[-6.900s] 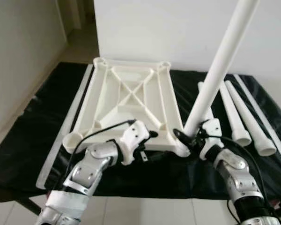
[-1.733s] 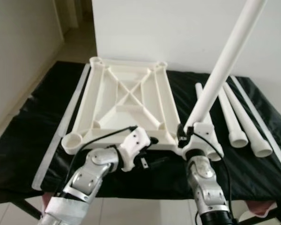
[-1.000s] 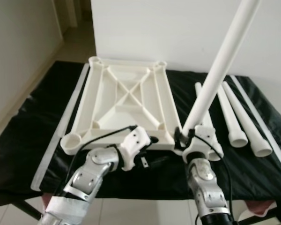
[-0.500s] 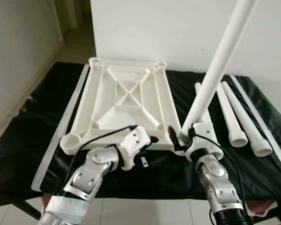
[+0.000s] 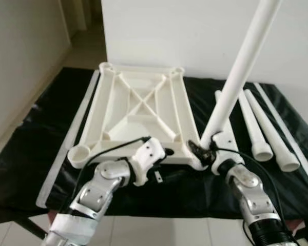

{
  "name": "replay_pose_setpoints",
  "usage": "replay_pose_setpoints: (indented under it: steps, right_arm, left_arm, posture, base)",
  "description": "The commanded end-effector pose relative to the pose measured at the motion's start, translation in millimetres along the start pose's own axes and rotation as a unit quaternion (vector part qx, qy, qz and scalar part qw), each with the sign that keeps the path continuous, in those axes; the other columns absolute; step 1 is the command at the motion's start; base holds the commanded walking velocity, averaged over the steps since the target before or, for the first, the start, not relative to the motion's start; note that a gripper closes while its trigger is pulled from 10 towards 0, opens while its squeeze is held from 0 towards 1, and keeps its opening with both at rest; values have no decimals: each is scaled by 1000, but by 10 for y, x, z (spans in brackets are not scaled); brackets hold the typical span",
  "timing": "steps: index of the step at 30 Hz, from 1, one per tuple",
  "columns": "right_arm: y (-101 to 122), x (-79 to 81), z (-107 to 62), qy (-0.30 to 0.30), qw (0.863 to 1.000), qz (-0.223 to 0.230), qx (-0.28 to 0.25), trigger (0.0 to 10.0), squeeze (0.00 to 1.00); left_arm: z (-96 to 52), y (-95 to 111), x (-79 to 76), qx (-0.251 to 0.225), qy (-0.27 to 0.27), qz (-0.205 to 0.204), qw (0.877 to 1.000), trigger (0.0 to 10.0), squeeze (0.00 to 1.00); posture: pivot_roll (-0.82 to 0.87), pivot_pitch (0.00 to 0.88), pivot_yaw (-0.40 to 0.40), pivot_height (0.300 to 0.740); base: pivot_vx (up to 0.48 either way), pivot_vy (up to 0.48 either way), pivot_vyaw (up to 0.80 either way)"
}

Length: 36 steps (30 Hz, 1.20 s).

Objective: Building children table

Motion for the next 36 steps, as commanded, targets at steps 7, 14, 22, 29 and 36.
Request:
replay_pose_setpoints:
  steps: [7, 14, 22, 29, 36]
  right_arm:
    - [-212, 48, -99, -13, 999, 26, 27, 2627, 0]
    - [-231, 77, -98, -44, 998, 49, 22, 10000, 0]
    - [-227, 39, -87, -140, 986, 89, 15, 10000, 0]
    - [-205, 83, -65, -276, 953, 127, 8, 10000, 0]
    - [-161, 94, -54, -294, 947, 130, -3, 10000, 0]
  left_arm:
    - [15, 6, 2, 1, 3, 5, 1000, 10000, 0]
    - [11, 11, 9, 1, 2, 7, 1000, 10000, 0]
    - [3, 5, 2, 3, 0, 5, 1000, 10000, 0]
    - [16, 6, -16, 1, 1, 1, 1000, 10000, 0]
    - [42, -5, -61, 1, -7, -2, 1000, 10000, 0]
  posture:
    - [19, 0, -40, 740]
    - [17, 0, -35, 740]
    - [21, 0, -39, 740]
    - [11, 0, -38, 740]
    - [1, 0, -37, 740]
  base:
    - [0, 0, 0]
    - [0, 0, 0]
    - [0, 0, 0]
    - [0, 0, 0]
    - [0, 0, 0]
Point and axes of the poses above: a point about 5 cm out from each wrist's last joint towards the gripper, its own z axis pointing out of the wrist towards the gripper, its own y axis along the axis of the wrist's last joint, x = y × z, the point moved 6 cm from there along z, pointing out of the wrist towards the gripper
